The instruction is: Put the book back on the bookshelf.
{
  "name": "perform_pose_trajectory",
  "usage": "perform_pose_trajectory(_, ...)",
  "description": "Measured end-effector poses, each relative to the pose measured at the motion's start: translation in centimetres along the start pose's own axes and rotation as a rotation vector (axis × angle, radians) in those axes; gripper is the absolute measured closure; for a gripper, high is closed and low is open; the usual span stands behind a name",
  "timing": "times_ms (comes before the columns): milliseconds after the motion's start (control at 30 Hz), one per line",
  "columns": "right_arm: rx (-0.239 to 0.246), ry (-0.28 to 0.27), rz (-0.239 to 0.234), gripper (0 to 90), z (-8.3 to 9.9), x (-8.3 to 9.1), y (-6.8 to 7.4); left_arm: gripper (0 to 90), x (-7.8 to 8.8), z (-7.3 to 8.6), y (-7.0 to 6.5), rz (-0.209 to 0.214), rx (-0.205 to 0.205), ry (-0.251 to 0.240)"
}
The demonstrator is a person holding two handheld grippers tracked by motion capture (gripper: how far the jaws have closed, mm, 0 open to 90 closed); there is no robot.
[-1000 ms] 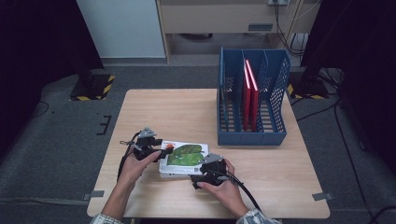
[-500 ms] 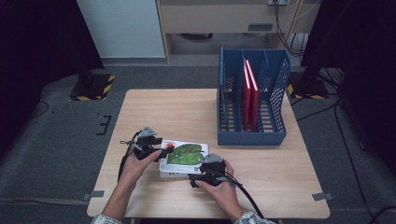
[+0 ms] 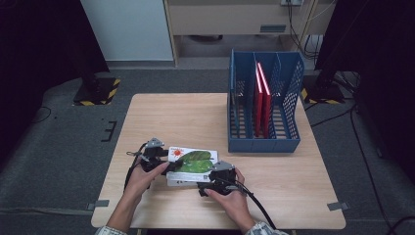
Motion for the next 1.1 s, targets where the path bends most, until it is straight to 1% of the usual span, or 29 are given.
perform_pose_trajectory(33, 0.000, 0.000, 0.000, 3.1, 0.0, 0.0, 0.0, 14.2, 0.0, 0.0, 0.0, 0.000, 0.000, 0.000)
perform_pose_trajectory(67, 0.001, 0.000, 0.000, 3.2, 0.0, 0.0, 0.0, 14.1, -0.3, 0.6, -0.6, 0.022, -0.007, 0.013)
perform_pose_trajectory(100, 0.001, 0.000, 0.000, 3.2, 0.0, 0.0, 0.0, 14.2, -0.3, 0.6, -0.6, 0.022, -0.007, 0.013)
perform_pose_trajectory(133, 0.011, 0.005, 0.004, 3.2, 0.1, 0.0, 0.0, 14.4, -0.5, 0.9, -1.2, 0.049, -0.014, 0.026)
perform_pose_trajectory(233, 0.011, 0.008, 0.005, 3.2, 0.1, 0.0, 0.0, 15.7, -0.7, 0.9, -1.4, 0.057, -0.016, 0.025)
perform_pose_trajectory(267, 0.016, 0.008, 0.005, 3.2, 0.1, 0.0, 0.0, 17.5, -0.6, 0.9, -1.5, 0.068, -0.006, 0.026)
perform_pose_trajectory(367, 0.025, 0.013, -0.003, 3.7, 0.2, 0.1, 0.0, 20.9, -0.5, 1.0, -1.5, 0.076, -0.005, 0.029)
perform_pose_trajectory(400, 0.034, 0.021, -0.015, 4.2, 0.2, 0.2, -0.1, 21.8, -0.4, 0.9, -1.5, 0.078, -0.007, 0.026)
perform_pose_trajectory(467, 0.038, 0.021, -0.021, 4.2, 0.1, 0.2, -0.1, 23.0, -0.4, 0.8, -1.4, 0.082, -0.005, 0.021)
perform_pose_trajectory(500, 0.029, 0.029, -0.039, 4.4, 0.1, 0.3, -0.1, 24.4, -0.3, 0.8, -1.3, 0.084, -0.010, 0.018)
perform_pose_trajectory(533, 0.038, 0.041, -0.051, 6.1, 0.1, 0.5, -0.3, 25.8, -0.3, 0.8, -1.3, 0.086, -0.003, 0.013)
perform_pose_trajectory(600, 0.054, 0.057, -0.059, 8.3, 0.2, 0.7, -0.4, 25.9, -0.4, 0.9, -1.3, 0.086, -0.008, 0.015)
perform_pose_trajectory(633, 0.064, 0.059, -0.060, 9.6, 0.1, 0.9, -0.4, 26.0, -0.4, 0.9, -1.2, 0.086, -0.001, 0.013)
perform_pose_trajectory(700, 0.100, 0.063, -0.063, 12.5, 0.0, 1.2, -0.3, 26.9, -0.4, 0.8, -1.2, 0.084, 0.005, 0.007)
perform_pose_trajectory(733, 0.112, 0.064, -0.068, 11.9, -0.1, 1.3, -0.2, 28.3, -0.4, 0.8, -1.1, 0.080, -0.004, 0.006)
perform_pose_trajectory(767, 0.116, 0.048, -0.084, 12.2, -0.3, 1.5, -0.1, 28.4, -0.4, 0.9, -1.1, 0.083, -0.001, 0.010)
perform_pose_trajectory(833, 0.106, 0.024, -0.116, 14.8, -0.8, 1.9, 0.0, 28.5, -0.5, 1.0, -1.1, 0.086, 0.006, 0.013)
perform_pose_trajectory(867, 0.106, 0.014, -0.139, 15.2, -1.1, 2.2, 0.1, 28.6, -0.5, 1.0, -1.1, 0.085, 0.005, 0.014)
perform_pose_trajectory(900, 0.103, -0.003, -0.148, 14.4, -1.4, 2.4, 0.1, 28.5, -0.5, 1.0, -1.1, 0.085, 0.005, 0.014)
perform_pose_trajectory(1000, 0.091, -0.035, -0.145, 13.7, -2.1, 2.6, -0.4, 29.1, -0.5, 1.1, -1.0, 0.088, 0.003, 0.019)
perform_pose_trajectory(1100, 0.074, -0.023, -0.128, 13.5, -2.0, 2.0, -1.4, 30.3, -0.4, 1.1, -1.0, 0.091, -0.002, 0.025)
Point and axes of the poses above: each handheld gripper's, and its own axes: x roughly backward along the jaws, z roughly out of its underside, y roughly to its left, the point moved 10 cm from there along -x, roughly forward along the jaws
